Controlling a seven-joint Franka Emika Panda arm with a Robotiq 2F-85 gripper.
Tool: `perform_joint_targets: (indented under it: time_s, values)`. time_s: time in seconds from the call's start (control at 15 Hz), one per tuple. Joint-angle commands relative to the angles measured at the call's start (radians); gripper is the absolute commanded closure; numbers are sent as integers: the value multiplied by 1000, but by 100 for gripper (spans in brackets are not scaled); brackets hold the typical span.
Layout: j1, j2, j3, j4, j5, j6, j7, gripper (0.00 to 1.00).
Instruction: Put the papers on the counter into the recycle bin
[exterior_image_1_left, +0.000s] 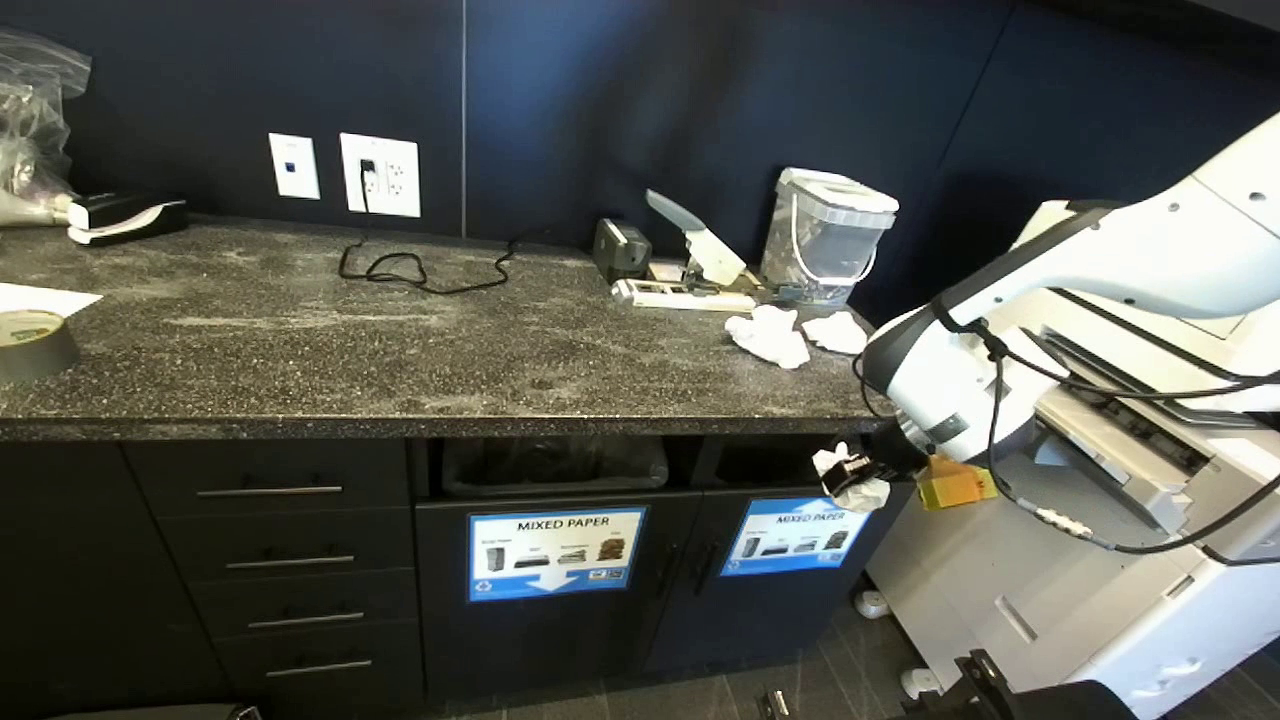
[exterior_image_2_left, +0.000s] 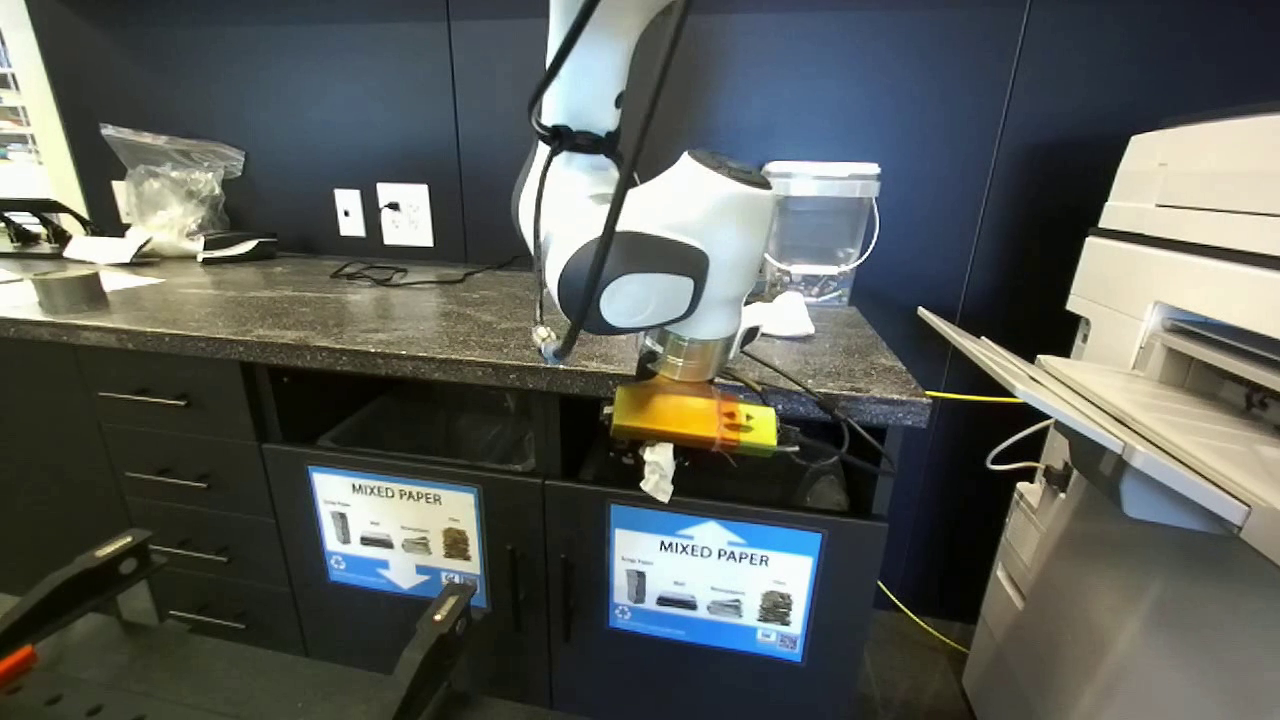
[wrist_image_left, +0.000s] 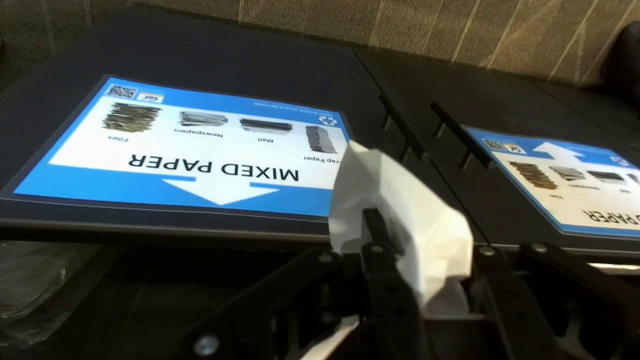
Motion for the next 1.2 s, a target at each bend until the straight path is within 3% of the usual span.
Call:
perform_joint_targets:
  time_s: [0.0, 0.2, 0.6, 0.87, 1.13]
  values:
    - [-146, 154, 124, 10, -186, 180, 90, 89]
    - [-186, 270, 121, 22, -436, 301, 242, 89]
    - [-152, 405, 15, 119, -819, 468, 581, 89]
    - [-102, 446, -48, 218, -967, 528, 772, 89]
    - [-34, 492, -88, 327, -1014, 558, 896, 89]
